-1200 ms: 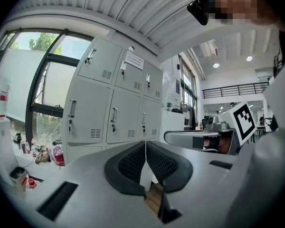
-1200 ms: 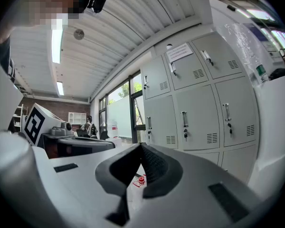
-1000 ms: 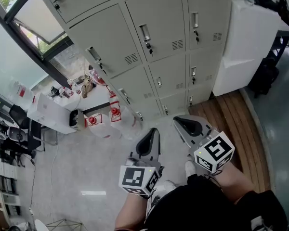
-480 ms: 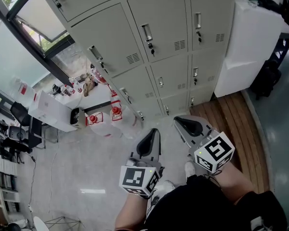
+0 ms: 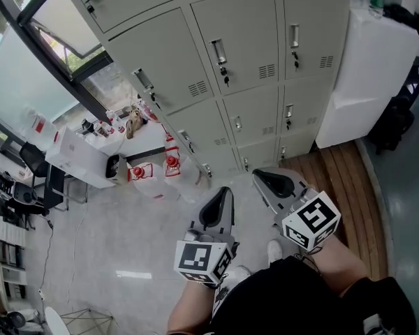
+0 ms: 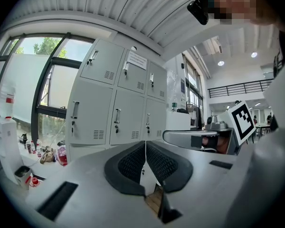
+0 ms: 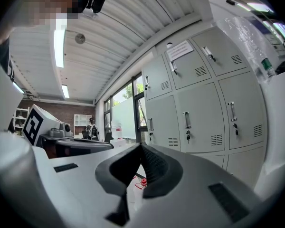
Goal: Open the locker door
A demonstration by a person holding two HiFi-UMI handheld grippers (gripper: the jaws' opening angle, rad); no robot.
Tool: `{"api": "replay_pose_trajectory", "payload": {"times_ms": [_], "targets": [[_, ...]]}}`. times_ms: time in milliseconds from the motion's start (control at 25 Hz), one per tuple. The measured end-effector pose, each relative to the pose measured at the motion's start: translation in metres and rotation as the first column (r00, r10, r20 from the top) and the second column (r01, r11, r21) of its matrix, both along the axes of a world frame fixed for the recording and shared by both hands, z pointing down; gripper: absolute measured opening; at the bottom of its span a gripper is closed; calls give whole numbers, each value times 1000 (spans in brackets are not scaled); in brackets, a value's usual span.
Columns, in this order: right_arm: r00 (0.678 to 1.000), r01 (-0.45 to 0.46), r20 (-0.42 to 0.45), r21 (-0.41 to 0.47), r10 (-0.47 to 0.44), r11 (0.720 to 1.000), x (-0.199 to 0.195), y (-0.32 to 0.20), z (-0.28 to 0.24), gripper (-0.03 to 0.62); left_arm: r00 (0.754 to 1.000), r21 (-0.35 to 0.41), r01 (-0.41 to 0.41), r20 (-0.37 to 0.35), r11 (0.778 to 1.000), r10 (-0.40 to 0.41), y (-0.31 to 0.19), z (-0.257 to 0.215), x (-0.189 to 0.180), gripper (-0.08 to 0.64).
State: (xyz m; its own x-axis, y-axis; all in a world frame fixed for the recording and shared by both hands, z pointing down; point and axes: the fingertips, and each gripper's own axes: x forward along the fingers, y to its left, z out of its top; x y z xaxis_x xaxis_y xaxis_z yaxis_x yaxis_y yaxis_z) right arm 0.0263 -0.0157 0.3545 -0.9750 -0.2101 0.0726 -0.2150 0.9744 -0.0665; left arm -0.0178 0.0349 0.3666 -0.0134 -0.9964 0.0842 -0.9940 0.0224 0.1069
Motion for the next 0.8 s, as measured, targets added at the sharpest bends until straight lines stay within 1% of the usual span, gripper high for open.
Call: {"api": "replay_pose_trajectory", "payload": {"times_ms": [360,560,680,800], "targets": [[999,52,11,13,-52,999,-4,-28,-5,54,998,8,60,-5,998,-60,-21,-4,-1,18],[996,92,9,42,-92,995,-7,-44,-9,54,994,13,86,-72,996,-85,-33,-4,-3,18],[994,108,11,59,-109,992,-12,-53,-12,54,991,2,100,-89,995,-99,-37,0,-6,18],[993,114,15,78,-116,990,-15,-63,-16,54,991,-12,102,-91,995,-103,-44,0,-7,18]]}}
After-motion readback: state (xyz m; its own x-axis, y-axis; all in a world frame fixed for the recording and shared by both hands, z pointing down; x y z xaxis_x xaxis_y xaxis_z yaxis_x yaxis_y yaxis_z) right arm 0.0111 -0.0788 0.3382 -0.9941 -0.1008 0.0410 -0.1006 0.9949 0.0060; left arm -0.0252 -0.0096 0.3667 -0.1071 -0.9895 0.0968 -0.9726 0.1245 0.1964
